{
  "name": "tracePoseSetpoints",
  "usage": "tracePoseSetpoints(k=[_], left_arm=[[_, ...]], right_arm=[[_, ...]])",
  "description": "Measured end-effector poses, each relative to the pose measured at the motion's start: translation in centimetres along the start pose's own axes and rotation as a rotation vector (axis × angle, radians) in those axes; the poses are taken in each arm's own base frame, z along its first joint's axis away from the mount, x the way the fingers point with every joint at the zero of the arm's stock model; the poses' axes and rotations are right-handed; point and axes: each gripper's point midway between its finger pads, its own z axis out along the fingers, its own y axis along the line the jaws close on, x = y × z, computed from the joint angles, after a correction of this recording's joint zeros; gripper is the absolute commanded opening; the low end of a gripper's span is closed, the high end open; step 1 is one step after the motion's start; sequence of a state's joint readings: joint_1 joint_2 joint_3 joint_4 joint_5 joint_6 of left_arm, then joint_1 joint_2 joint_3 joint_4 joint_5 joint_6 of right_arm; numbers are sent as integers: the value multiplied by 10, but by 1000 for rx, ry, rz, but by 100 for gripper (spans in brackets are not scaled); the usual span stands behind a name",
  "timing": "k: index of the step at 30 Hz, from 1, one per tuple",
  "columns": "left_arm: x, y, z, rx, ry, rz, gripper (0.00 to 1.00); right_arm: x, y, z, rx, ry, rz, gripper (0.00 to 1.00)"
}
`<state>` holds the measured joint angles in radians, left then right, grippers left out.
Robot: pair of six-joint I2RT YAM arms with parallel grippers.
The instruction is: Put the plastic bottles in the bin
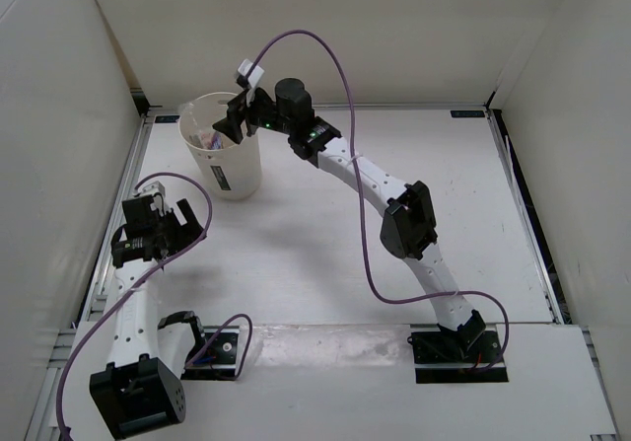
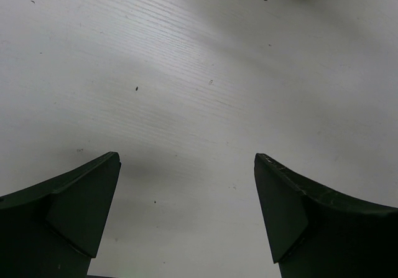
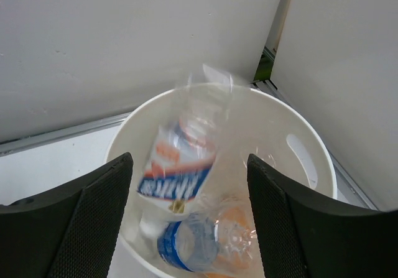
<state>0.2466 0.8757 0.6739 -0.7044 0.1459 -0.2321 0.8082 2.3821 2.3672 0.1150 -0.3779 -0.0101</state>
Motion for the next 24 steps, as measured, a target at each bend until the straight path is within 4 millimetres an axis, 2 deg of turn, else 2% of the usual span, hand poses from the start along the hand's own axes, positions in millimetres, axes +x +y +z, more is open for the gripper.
tracePoseSetpoints(k=[13, 17, 19, 20, 21, 24], left_arm=[[0, 0, 0, 0, 0, 4, 100], [0, 0, 0, 0, 0, 5, 100], [0, 0, 0, 0, 0, 7, 100], [0, 0, 0, 1, 0, 8, 100], [0, 0, 0, 2, 0, 10, 100], [0, -1, 0, 7, 2, 16, 100]], right_arm=[[-1, -2, 0, 8, -3, 1, 77], [-10, -4, 1, 18, -31, -21, 77], [-25, -10, 2, 40, -70, -57, 77], [-35, -14, 1, 59, -94, -74, 81], [-45, -18, 0, 81, -117, -90, 89], [-84, -38, -7, 174, -200, -132, 90]])
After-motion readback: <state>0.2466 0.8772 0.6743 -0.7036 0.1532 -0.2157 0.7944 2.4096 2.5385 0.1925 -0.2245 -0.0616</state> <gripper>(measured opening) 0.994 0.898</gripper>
